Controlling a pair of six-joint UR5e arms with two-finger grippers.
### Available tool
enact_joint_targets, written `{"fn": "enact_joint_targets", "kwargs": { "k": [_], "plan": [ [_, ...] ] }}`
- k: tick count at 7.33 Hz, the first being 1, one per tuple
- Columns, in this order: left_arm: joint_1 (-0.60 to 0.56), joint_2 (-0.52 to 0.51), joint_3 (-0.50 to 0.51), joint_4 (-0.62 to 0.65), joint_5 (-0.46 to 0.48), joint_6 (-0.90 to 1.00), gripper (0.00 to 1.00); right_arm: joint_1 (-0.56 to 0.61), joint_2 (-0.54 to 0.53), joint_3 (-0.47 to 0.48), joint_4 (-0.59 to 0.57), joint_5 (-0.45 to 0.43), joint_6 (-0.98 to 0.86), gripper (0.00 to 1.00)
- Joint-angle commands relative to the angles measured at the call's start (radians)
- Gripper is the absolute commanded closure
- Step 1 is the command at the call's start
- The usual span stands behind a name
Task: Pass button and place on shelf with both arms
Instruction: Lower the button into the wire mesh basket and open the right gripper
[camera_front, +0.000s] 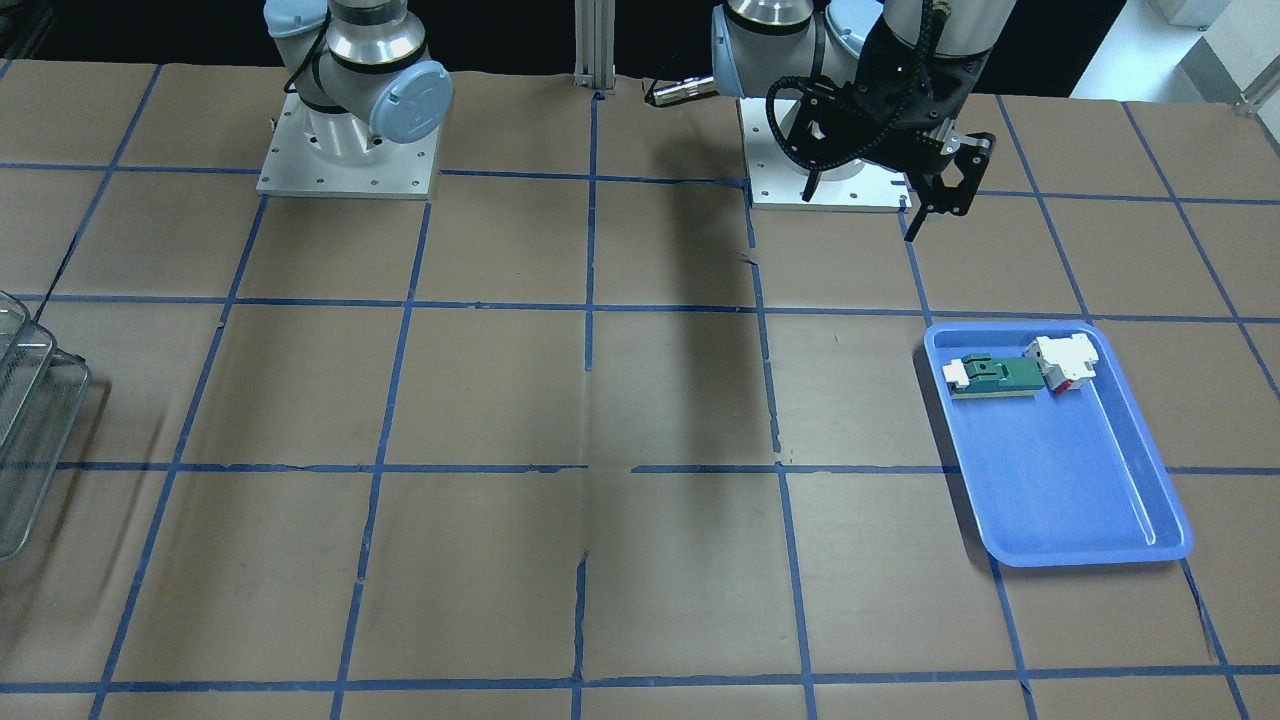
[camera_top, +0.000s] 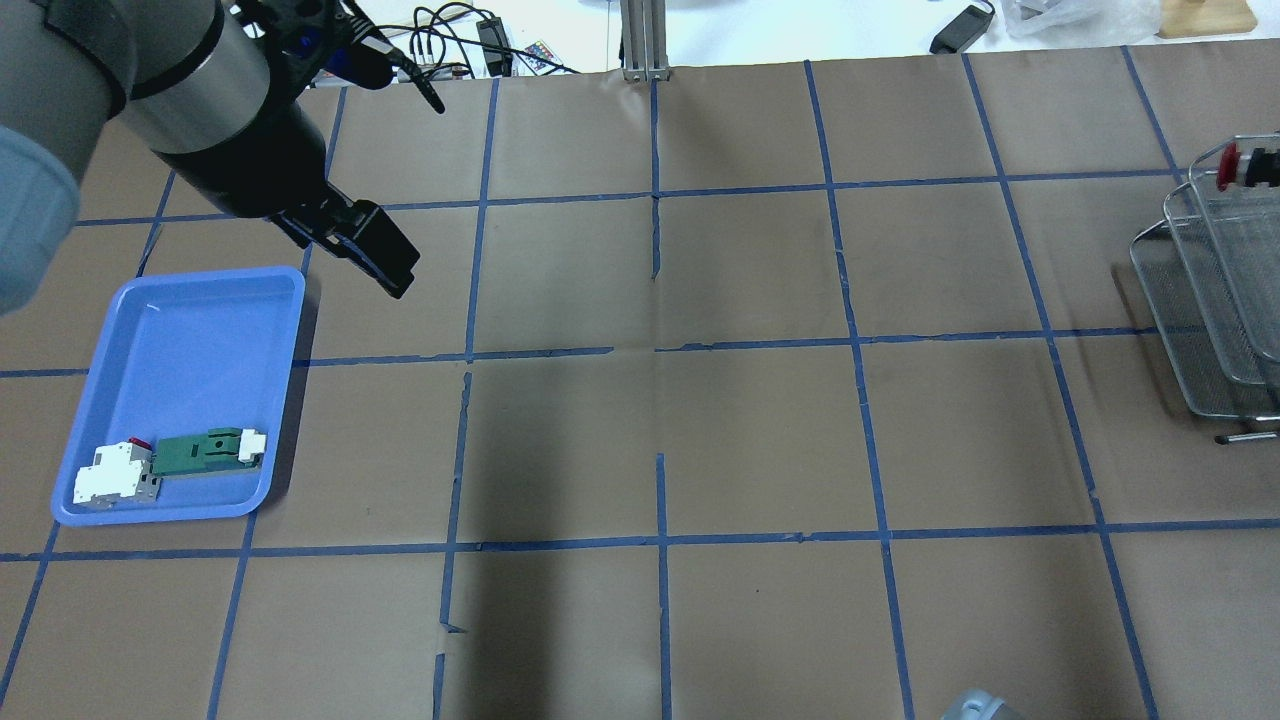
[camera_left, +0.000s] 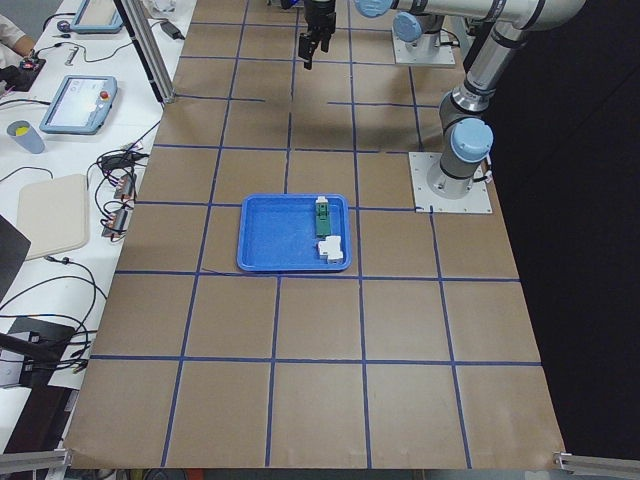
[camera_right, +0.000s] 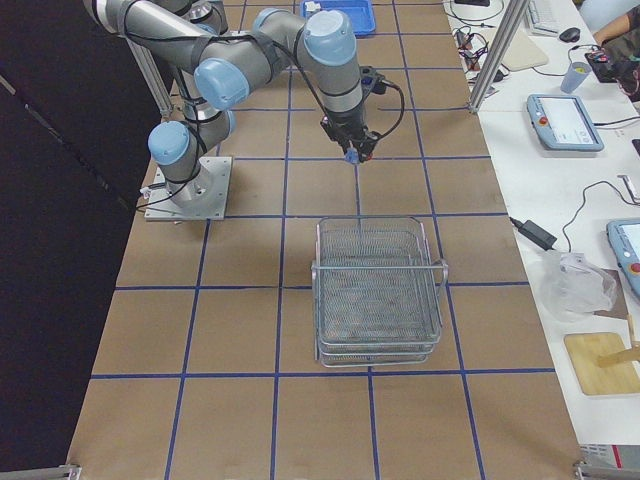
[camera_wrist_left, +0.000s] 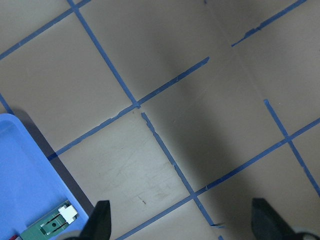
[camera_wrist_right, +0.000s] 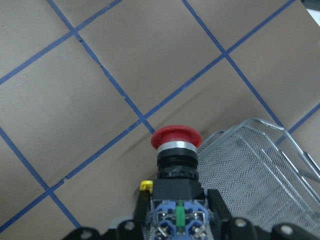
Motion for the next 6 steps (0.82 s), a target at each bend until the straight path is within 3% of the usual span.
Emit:
{"fn": "enact_joint_targets", "kwargs": {
  "k": [1,3,4,6],
  "plan": [
    [0.004,-0.012,0.011,-0.011,0.041,-0.32,0.0,-0.029,0.081,0.002,-0.115,-0.101,0.258,1.0],
    [-0.006,-0.025,0.019,-0.01,-0.025,-0.538,0.0,-0.029,0.158,0.006,-0.213,-0.122,0.395,1.0],
    [0.006,-0.042,0.043,-0.01,-0.069,-0.567,0.0,-0.029,0.182,0.012,-0.222,-0.118,0.464,1.0],
    [-0.002,-0.063,0.063,-0.008,-0.07,-0.571,0.0,-0.029,0.198,0.011,-0.227,-0.105,0.561,1.0]
  ]
}}
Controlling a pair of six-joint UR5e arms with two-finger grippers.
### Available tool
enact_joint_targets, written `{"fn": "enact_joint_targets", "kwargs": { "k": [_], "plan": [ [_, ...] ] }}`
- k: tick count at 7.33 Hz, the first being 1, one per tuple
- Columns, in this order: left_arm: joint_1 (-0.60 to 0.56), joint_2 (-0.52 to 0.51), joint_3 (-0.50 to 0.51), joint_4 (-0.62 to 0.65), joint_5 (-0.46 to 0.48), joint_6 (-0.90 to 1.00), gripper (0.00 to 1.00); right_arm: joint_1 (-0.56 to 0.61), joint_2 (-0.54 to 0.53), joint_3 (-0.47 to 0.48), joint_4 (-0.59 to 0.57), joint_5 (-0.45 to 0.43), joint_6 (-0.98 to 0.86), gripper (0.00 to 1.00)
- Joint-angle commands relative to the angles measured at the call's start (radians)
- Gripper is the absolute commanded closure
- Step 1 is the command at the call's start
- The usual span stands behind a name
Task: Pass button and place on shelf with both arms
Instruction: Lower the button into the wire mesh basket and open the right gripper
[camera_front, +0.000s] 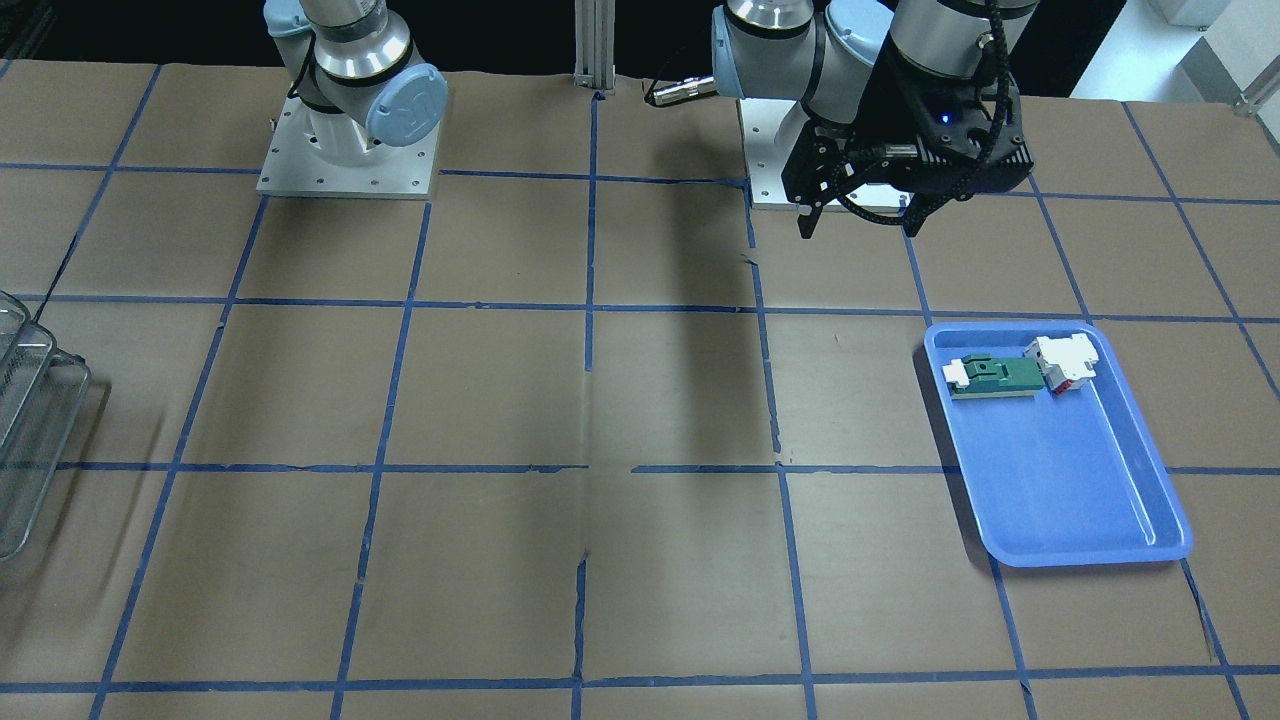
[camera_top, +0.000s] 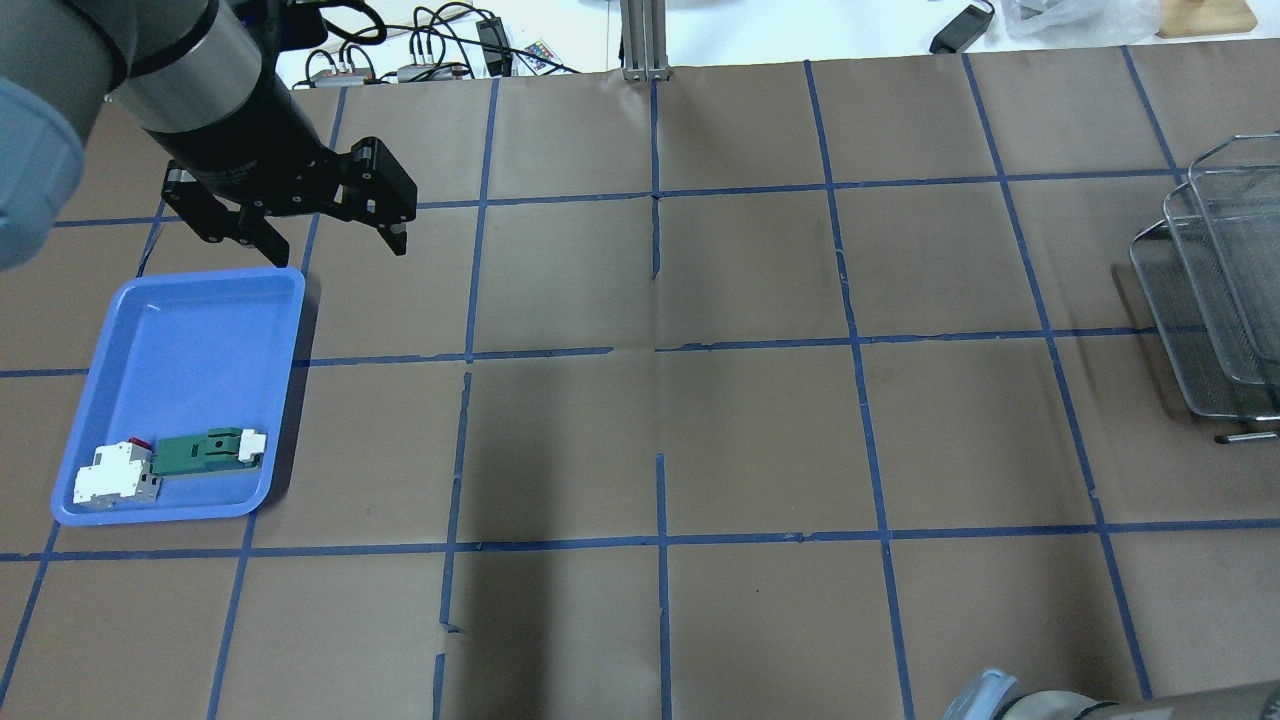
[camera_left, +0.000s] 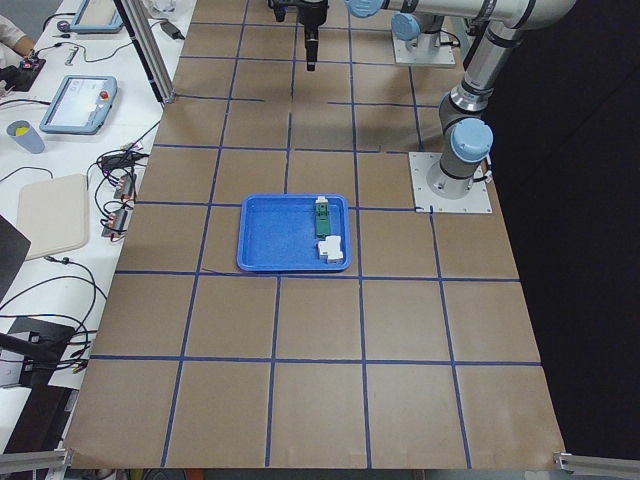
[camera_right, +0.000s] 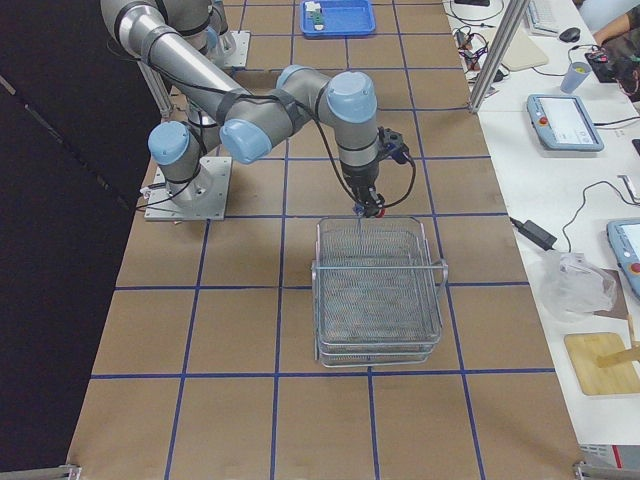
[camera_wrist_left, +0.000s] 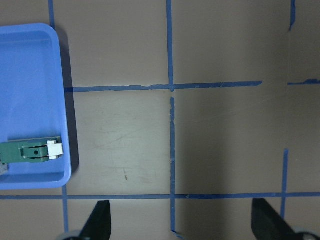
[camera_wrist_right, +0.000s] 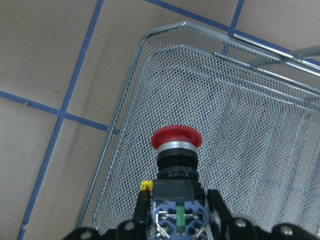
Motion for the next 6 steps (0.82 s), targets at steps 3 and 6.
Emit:
{"fn": "enact_joint_targets", "kwargs": {
  "k": [3,6],
  "plan": [
    [-0.011,-0.006,-0.013,0.014,-0.001,0.004,0.0,0.0,0.052,0.002,-0.031,-0.004,0.107,1.0],
    [-0.011,-0.002,-0.016,0.013,0.0,0.004,0.0,0.001,0.05,0.022,-0.021,-0.009,0.258,0.97]
  ]
}}
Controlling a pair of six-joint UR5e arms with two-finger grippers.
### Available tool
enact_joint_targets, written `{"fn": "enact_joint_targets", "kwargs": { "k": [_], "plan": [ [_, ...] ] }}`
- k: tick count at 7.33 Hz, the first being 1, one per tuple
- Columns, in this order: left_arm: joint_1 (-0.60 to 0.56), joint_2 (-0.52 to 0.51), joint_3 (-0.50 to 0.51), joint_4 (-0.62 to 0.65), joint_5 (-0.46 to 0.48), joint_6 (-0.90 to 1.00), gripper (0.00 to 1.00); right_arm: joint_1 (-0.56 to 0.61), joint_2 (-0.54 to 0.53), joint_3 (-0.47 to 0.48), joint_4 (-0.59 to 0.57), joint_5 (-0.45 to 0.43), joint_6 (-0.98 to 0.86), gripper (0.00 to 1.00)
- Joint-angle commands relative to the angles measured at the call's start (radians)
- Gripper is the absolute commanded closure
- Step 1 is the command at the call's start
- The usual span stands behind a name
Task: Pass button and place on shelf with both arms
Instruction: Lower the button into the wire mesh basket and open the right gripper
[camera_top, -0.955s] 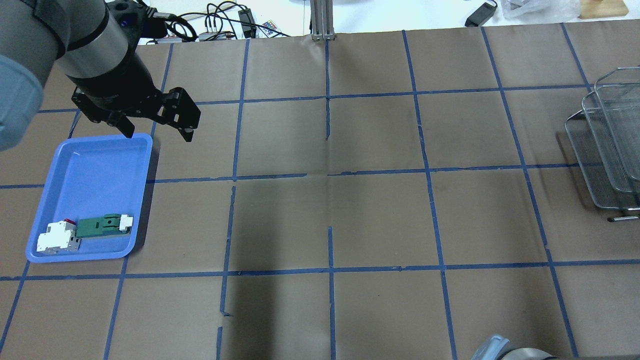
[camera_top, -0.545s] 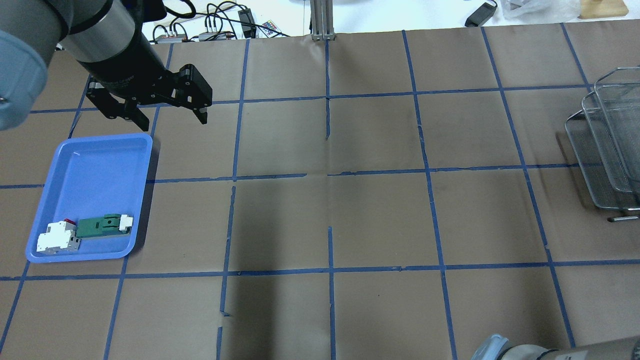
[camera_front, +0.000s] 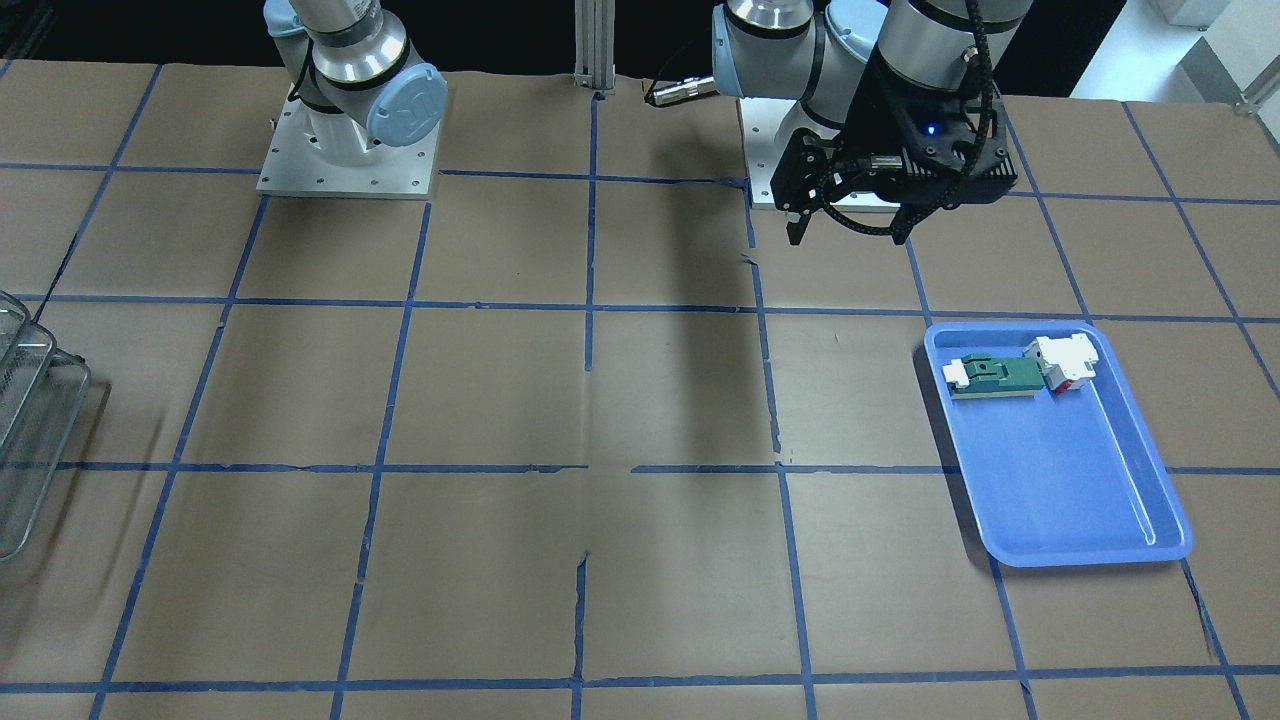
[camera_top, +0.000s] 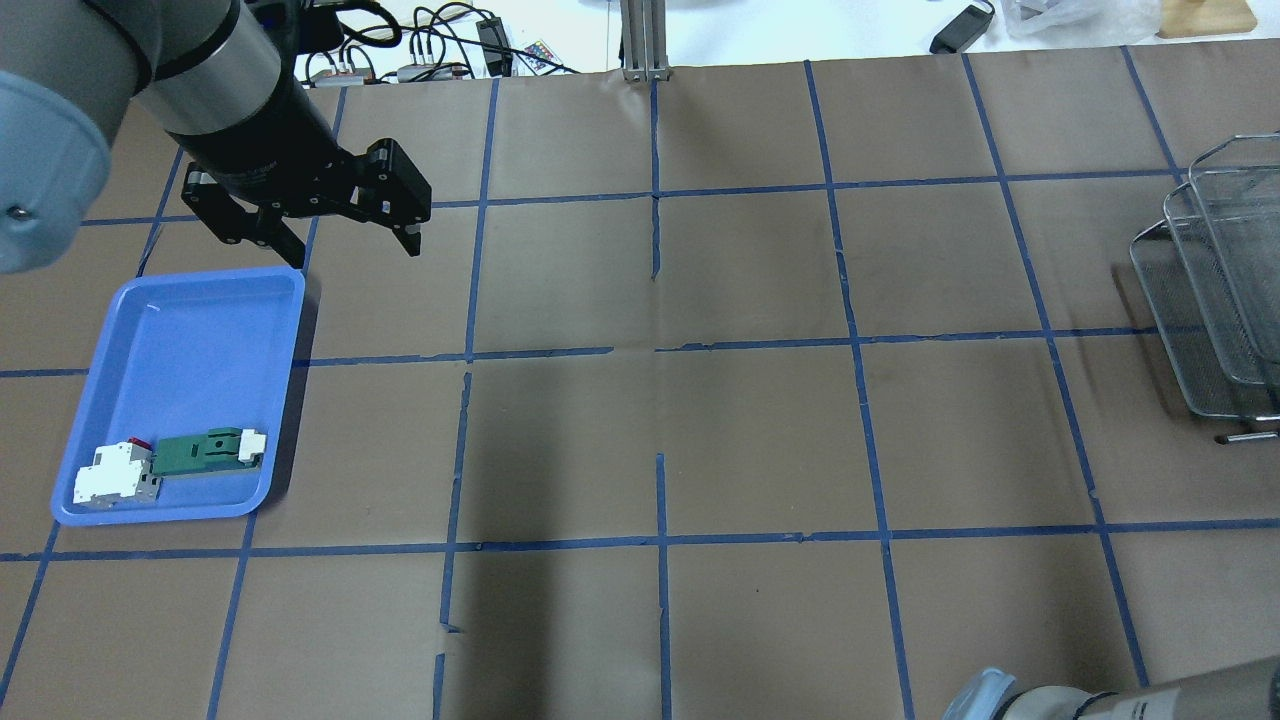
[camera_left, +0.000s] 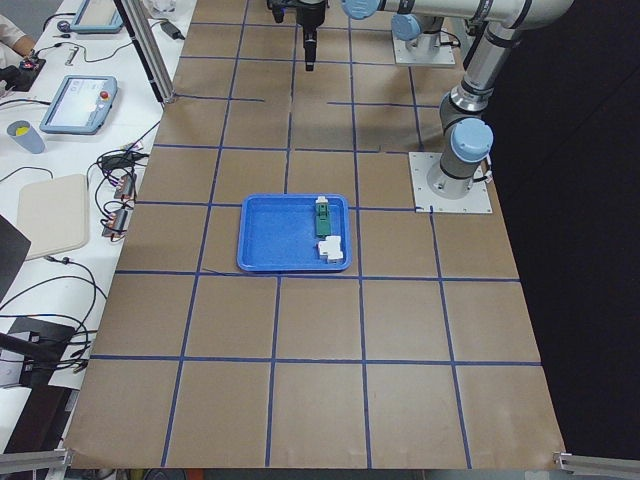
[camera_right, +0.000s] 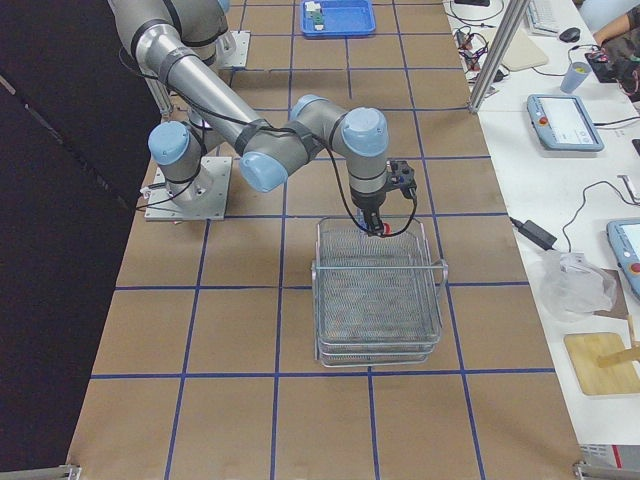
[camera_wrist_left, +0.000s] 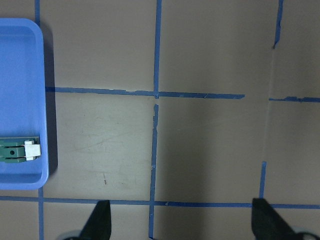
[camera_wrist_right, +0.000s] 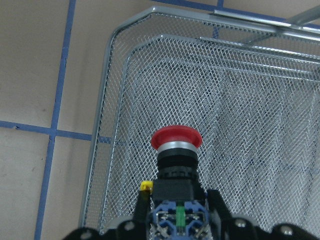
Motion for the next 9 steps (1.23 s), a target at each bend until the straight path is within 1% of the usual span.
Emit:
{"fn": "enact_joint_targets", "kwargs": {
  "k": [1,2,4,5,7,8,9],
  "plan": [
    [0.0,0.003,-0.001,-0.001,0.0,0.0,0.0,0.001,0.002,0.011,0.011,0.001,0.119,0.48],
    [0.0,0.004,-0.001,-0.001,-0.006,0.002,0.0,0.001,0.017,0.017,0.014,0.003,0.114,0.0],
    [0.0,0.004,-0.001,-0.001,-0.005,0.002,0.0,0.001,0.003,0.016,0.035,-0.014,0.109,0.0],
    [0.0,0.004,-0.001,-0.001,-0.003,0.002,0.0,0.007,-0.036,0.0,0.114,-0.038,0.111,0.0],
    [0.0,0.004,0.002,-0.001,-0.011,0.002,0.0,0.018,-0.194,0.014,0.306,-0.04,0.126,0.0],
    [0.0,0.004,0.002,-0.001,-0.011,0.002,0.0,0.058,-0.224,0.017,0.406,-0.045,0.137,0.0],
    [0.0,0.004,0.002,-0.001,-0.01,0.002,0.0,0.134,-0.235,0.017,0.451,-0.043,0.292,0.0]
  ]
}}
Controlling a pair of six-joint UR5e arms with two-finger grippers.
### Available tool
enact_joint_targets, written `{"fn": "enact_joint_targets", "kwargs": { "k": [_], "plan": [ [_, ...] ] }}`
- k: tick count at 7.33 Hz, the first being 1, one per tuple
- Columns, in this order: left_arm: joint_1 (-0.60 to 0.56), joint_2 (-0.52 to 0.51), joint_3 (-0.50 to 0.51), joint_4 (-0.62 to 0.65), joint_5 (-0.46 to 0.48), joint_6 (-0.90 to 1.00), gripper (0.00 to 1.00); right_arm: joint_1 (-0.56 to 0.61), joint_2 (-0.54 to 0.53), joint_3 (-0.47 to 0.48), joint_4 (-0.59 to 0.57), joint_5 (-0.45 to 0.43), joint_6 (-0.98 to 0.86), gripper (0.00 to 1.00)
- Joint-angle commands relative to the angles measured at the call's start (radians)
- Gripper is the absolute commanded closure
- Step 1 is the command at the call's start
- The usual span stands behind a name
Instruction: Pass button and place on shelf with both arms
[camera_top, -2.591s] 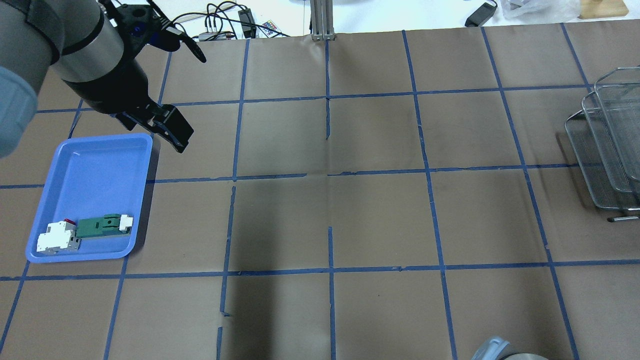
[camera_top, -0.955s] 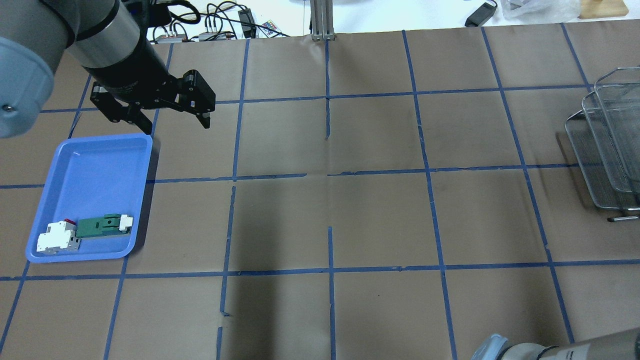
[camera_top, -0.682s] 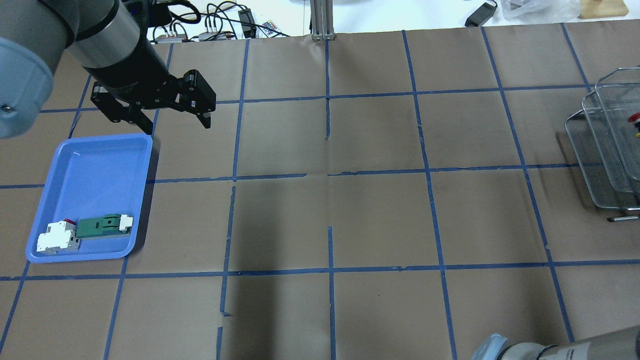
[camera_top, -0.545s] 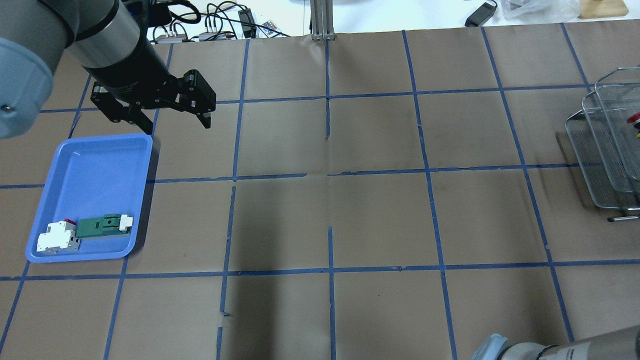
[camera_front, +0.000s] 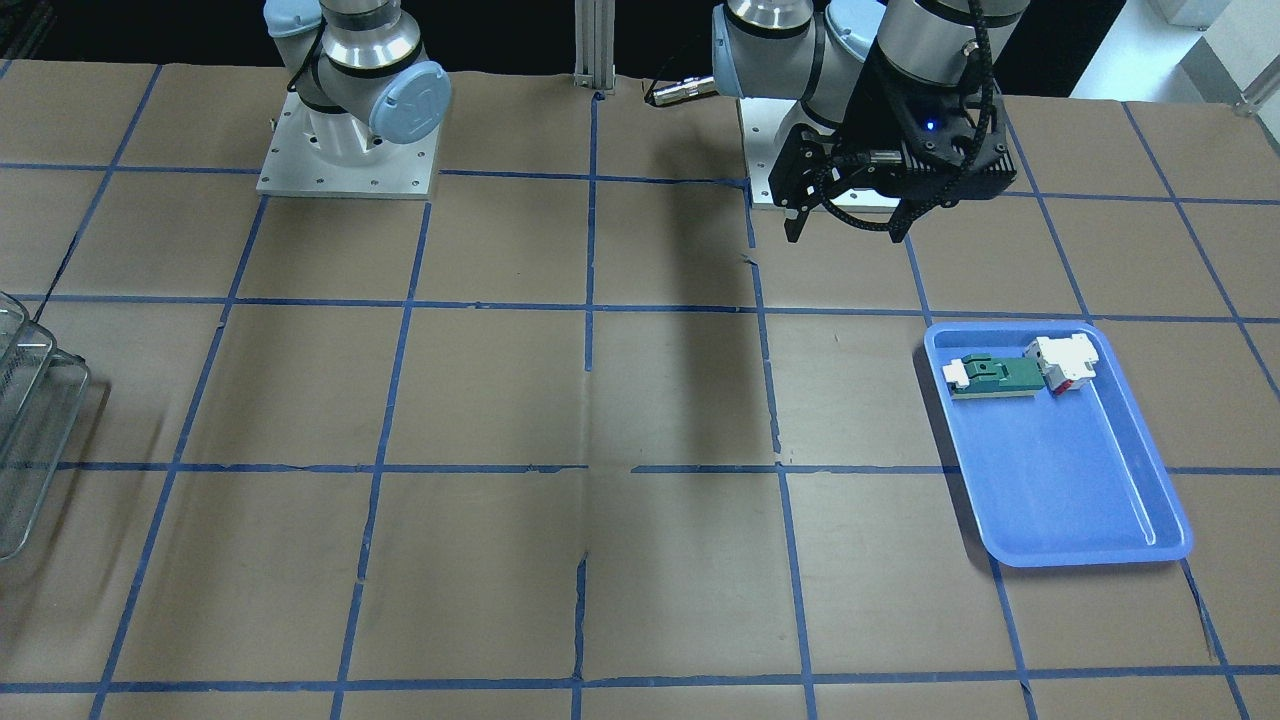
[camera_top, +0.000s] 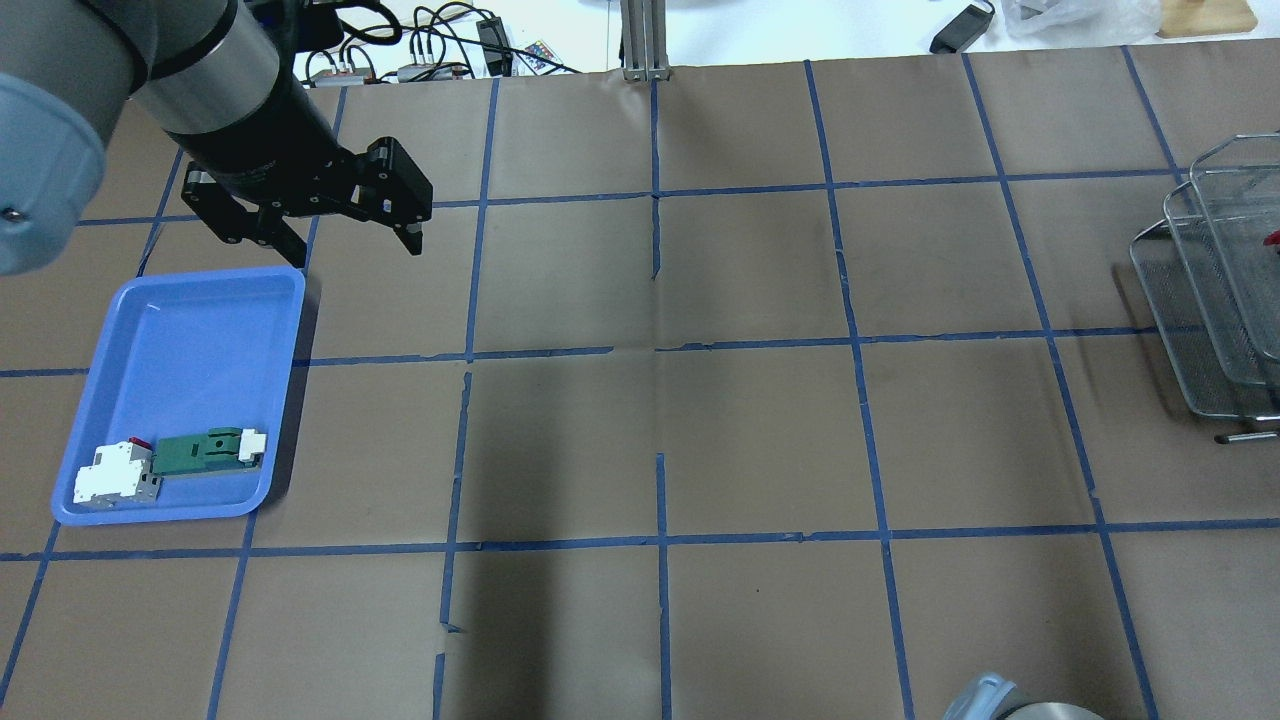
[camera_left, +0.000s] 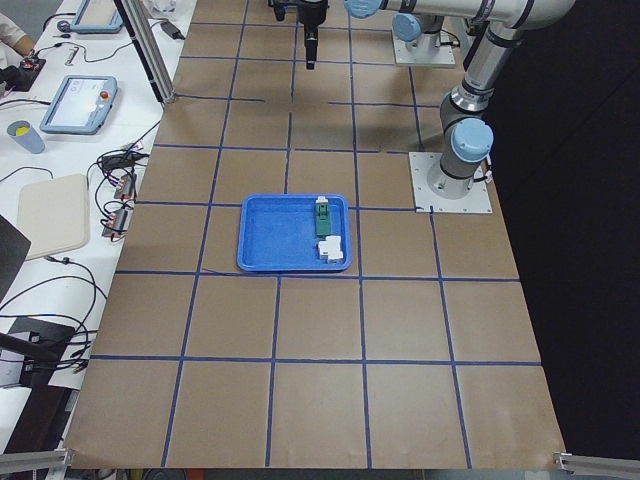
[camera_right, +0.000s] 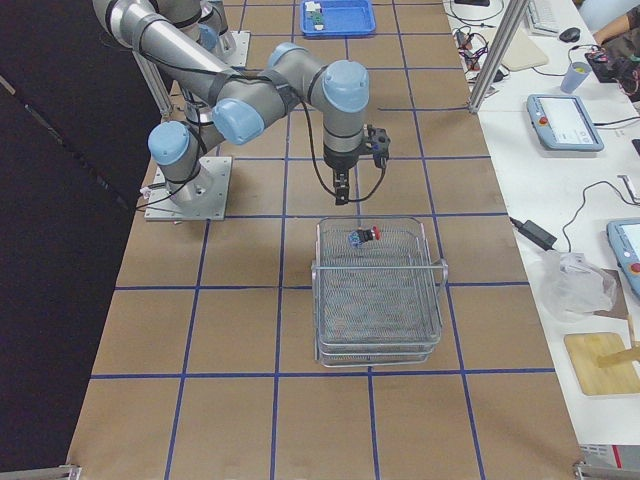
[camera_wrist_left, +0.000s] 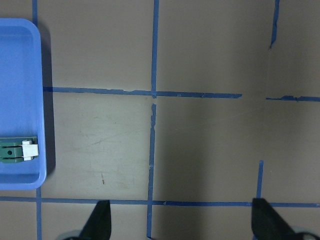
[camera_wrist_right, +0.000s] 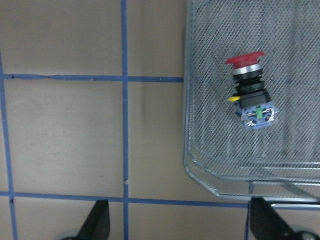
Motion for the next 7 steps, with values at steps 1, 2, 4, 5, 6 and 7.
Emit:
{"fn": "enact_joint_targets", "kwargs": {
  "k": [1,2,4,5,6,7],
  "plan": [
    [0.0,0.0,-0.001,0.0,0.0,0.0,0.0,0.195,-0.031,0.002,0.084,-0.04,0.402,0.0],
    [0.0,0.0,-0.003,0.0,0.005,0.002,0.0,0.339,-0.031,0.002,0.082,-0.073,0.558,0.0],
    [0.002,0.0,-0.003,-0.002,0.002,0.003,0.0,0.548,-0.032,0.004,0.072,-0.07,0.861,0.0],
    [0.002,0.001,-0.003,-0.002,0.002,0.003,0.0,0.646,-0.055,0.004,0.081,-0.084,0.875,0.0],
    [0.002,0.001,-0.004,-0.006,0.002,0.003,0.0,0.711,-0.08,0.011,0.081,-0.15,0.872,0.0],
    [0.002,0.004,-0.006,-0.011,0.003,0.003,0.0,0.722,-0.1,0.023,0.072,-0.127,0.856,0.0]
  ]
}}
